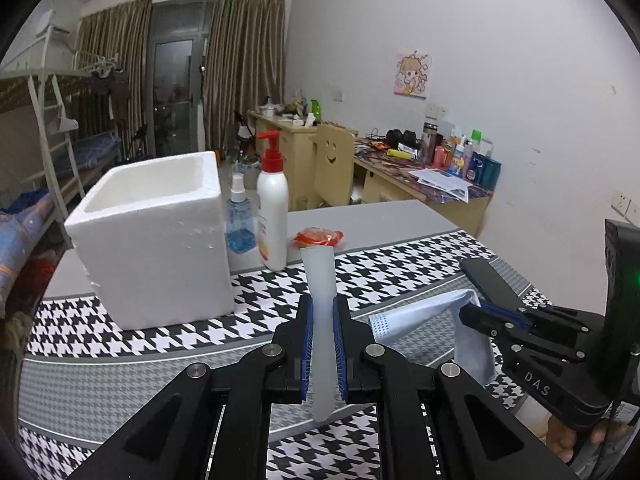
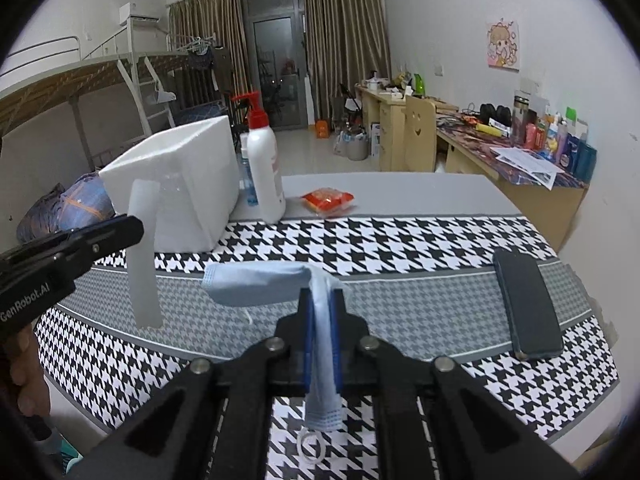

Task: Organize soft objects
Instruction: 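Carry the white roller and blue mask up toward the white foam box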

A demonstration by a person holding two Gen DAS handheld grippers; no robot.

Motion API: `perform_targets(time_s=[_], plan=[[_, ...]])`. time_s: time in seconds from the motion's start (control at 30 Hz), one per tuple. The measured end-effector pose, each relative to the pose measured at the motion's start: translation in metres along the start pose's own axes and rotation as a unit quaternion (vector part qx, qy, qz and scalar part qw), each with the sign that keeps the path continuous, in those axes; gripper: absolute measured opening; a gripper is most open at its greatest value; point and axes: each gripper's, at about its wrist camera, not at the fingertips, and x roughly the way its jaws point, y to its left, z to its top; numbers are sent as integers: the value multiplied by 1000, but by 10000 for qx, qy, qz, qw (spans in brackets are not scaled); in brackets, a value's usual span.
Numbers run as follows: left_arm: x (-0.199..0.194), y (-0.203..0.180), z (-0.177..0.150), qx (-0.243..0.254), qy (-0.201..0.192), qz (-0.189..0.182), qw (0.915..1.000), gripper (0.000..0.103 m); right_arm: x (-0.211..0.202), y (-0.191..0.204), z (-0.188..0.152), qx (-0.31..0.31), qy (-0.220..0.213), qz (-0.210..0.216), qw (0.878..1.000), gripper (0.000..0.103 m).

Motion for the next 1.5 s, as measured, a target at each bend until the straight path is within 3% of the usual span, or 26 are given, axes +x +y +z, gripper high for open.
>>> perform_targets(time_s=[1.5], plan=[[-20,46,46,215,-527,374,9977,11,-11,44,56,-206,-685,-30,9974,11]])
